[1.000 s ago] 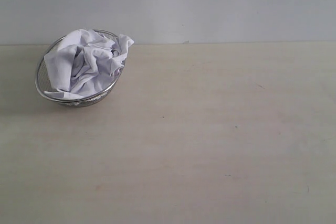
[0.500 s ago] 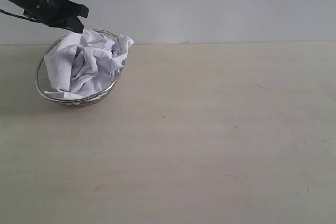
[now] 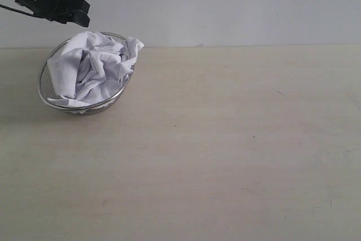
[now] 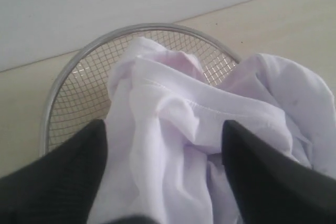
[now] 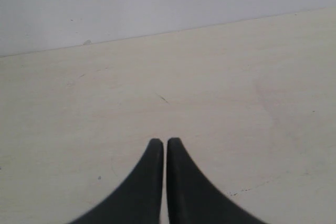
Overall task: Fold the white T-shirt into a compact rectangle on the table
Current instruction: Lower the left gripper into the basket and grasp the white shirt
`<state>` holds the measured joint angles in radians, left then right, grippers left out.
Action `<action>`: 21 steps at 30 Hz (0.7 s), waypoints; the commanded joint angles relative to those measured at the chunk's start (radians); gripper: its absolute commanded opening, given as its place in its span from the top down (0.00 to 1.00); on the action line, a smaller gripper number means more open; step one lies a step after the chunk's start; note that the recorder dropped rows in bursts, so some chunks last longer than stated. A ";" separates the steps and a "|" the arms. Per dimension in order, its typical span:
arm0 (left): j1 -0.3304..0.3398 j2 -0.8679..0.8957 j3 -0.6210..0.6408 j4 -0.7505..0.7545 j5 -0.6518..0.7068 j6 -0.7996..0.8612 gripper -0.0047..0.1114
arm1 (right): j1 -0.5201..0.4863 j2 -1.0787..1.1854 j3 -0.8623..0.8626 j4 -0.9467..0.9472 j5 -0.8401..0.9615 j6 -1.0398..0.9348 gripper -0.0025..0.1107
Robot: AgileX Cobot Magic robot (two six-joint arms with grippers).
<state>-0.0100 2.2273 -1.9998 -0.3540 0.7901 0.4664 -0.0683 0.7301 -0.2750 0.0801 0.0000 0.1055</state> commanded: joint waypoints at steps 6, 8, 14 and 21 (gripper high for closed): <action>-0.003 0.056 -0.007 0.029 -0.031 -0.071 0.40 | -0.001 0.002 -0.006 -0.009 -0.006 -0.008 0.98; -0.003 0.077 -0.007 0.024 -0.031 -0.071 0.40 | -0.001 0.002 -0.006 -0.009 -0.006 -0.008 0.98; -0.015 0.127 -0.007 -0.031 -0.059 -0.067 0.40 | -0.001 0.002 -0.006 -0.009 -0.011 -0.008 0.98; -0.032 0.152 -0.007 -0.091 -0.102 -0.062 0.92 | -0.001 0.002 -0.006 -0.009 -0.011 -0.007 0.98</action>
<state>-0.0358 2.3834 -2.0035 -0.4334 0.6998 0.4053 -0.0683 0.7301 -0.2750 0.0801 -0.0067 0.1055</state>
